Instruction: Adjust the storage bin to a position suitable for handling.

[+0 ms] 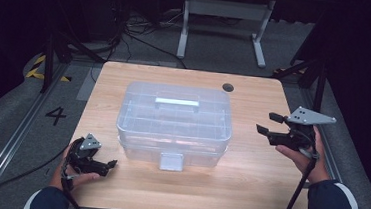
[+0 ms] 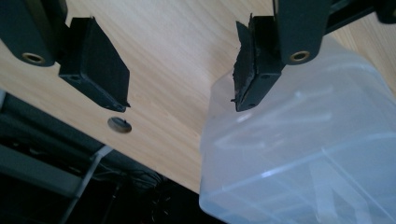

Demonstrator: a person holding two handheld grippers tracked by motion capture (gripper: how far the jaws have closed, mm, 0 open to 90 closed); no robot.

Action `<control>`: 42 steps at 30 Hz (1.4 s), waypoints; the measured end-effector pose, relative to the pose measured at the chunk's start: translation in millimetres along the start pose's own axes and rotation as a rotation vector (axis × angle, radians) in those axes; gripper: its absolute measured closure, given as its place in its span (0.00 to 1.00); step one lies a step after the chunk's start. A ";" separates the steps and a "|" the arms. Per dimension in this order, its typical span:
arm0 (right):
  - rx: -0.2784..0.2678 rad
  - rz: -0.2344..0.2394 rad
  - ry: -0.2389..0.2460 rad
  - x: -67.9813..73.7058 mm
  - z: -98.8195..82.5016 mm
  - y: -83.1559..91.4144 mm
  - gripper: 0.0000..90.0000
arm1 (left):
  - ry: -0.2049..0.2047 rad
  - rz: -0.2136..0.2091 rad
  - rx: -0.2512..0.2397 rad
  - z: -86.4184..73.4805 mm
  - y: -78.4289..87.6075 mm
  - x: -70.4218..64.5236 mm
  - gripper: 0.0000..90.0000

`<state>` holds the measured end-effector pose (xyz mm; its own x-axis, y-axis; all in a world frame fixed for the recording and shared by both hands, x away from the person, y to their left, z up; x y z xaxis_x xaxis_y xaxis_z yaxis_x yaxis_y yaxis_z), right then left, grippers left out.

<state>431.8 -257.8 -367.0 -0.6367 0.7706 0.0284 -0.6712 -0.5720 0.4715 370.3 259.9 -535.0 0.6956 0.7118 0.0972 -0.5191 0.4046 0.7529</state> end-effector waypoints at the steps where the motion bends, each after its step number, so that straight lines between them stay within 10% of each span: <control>1: -0.008 0.005 0.005 0.8 4.9 -0.4 0.42 | 0.001 -0.001 0.000 0.1 -0.1 -0.1 0.03; 19: -0.037 0.093 0.056 31.7 59.4 -32.3 0.41 | -0.003 -0.003 -0.004 0.5 -0.6 0.2 0.03; 42: 0.013 0.209 0.136 87.6 75.8 -75.1 0.45 | -0.012 0.000 0.005 0.2 0.1 0.8 0.03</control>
<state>455.2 -126.0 -333.1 -0.8071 0.5903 0.0085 -0.5148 -0.7108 0.4794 370.9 260.5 -534.7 0.7017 0.7047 0.1049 -0.5167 0.4019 0.7560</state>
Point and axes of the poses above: each handheld gripper's, and its own axes: y roughly backward along the jaws, z roughly out of its top, x roughly to its left, the point moved 7 cm from there along -y, roughly forward along the jaws, and after that the axes turned 9 degrees about -y, right-handed, at the moved point
